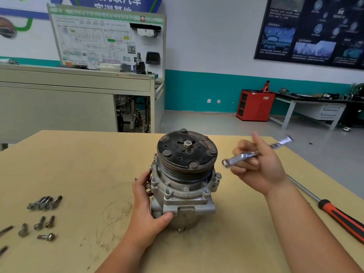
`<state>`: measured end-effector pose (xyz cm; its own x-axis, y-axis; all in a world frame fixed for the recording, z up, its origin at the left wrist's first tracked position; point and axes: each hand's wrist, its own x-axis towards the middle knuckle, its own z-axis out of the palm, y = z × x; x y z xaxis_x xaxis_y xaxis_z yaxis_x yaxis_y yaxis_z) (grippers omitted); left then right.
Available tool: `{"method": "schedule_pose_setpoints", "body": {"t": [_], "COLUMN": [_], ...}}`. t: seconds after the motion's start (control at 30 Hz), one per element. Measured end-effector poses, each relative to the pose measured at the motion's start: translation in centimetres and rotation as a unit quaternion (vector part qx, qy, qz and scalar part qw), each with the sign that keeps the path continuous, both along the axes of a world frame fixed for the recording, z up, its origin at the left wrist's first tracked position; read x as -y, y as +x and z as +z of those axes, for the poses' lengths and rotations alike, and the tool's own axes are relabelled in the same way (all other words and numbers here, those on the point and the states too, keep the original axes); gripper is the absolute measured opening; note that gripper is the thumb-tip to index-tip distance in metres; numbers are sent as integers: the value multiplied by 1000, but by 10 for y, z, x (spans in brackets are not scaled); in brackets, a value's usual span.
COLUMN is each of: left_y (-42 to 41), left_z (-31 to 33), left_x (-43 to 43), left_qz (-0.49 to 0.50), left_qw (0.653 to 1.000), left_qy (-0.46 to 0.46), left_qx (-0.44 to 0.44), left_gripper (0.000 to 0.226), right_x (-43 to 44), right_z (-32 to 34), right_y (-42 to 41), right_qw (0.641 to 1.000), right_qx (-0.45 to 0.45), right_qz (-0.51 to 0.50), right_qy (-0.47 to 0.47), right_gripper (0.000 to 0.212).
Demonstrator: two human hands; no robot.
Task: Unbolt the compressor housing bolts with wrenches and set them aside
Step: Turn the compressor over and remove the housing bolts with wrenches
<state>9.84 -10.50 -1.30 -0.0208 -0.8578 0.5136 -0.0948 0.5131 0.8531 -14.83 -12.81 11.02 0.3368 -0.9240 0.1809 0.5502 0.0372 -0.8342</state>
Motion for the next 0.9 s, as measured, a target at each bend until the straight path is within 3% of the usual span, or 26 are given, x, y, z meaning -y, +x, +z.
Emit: {"method": "schedule_pose_setpoints", "body": {"t": [0.13,0.3,0.53,0.6,0.67,0.77,0.9], "left_y": [1,0,0,-1,-1,0,0], "left_z": [0,4,4,3,3,3,3], "left_x": [-2,-4,-5,-5,-5,-5,-5], "left_qz": [-6,0,7,10,14,23,31], "left_qw": [1000,1000,1000,1000,1000,999,999], "left_qy": [-4,-2,-1,0,3,5,8], "left_qx": [5,12,14,17,21,28,25], "left_gripper": [95,94,95,94,93,91,92], "right_x": [-44,-81,-87,-80,-67,-36,3], "right_z": [-14,-35,-40,-31,-17,3,12], "right_y": [2,26,55,50,37,13,14], "right_qw": [987,933,866,870,898,945,979], "right_qx": [45,-79,-163,-166,-169,-213,-180], "right_qz": [-154,-335,-444,-433,-373,-193,29], "right_qy": [-12,-109,-161,-169,-160,-158,-88], "right_gripper": [41,22,28,35,31,32,12]}}
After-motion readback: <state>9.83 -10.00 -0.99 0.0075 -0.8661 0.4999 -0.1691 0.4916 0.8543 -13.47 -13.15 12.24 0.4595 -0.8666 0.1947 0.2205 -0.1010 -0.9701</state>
